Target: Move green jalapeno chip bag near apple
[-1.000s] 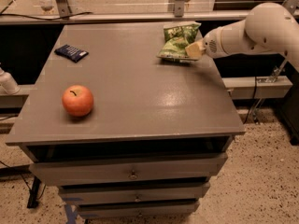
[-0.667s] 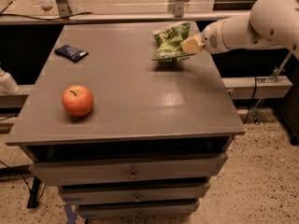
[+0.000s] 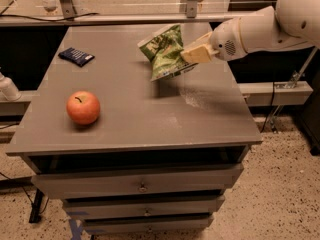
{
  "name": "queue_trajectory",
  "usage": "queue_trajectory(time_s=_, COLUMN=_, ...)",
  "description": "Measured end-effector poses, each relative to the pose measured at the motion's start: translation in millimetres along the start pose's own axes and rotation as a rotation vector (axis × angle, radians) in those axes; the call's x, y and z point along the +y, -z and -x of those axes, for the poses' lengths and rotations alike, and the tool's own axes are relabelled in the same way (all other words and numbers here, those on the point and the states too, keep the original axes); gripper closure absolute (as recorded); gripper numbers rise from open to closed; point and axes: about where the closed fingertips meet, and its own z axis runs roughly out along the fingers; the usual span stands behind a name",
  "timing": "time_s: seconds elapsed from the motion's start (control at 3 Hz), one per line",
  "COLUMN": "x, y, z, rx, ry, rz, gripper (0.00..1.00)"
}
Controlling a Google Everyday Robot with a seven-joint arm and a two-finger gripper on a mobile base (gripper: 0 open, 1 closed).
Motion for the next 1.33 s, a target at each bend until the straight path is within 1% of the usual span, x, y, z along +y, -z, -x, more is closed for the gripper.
queue_trajectory(time_s=0.33, x=37, y=2, z=1, rx=-0.003, ry=0.058, rz=0.073, gripper=1.00)
queue_trajectory(time_s=0.67, x=65, y=0, z=1, rx=-0.004, ry=0.080, rz=0.118, gripper=1.00)
queue_trajectory(time_s=1.0, x=85, y=-10, z=5, rx=-0.013, ry=0.098, rz=0.157, gripper=1.00)
queue_trajectory(time_s=1.33, x=99, y=-25, z=10, rx=-0.028, ry=0.110, rz=0.188, gripper=1.00)
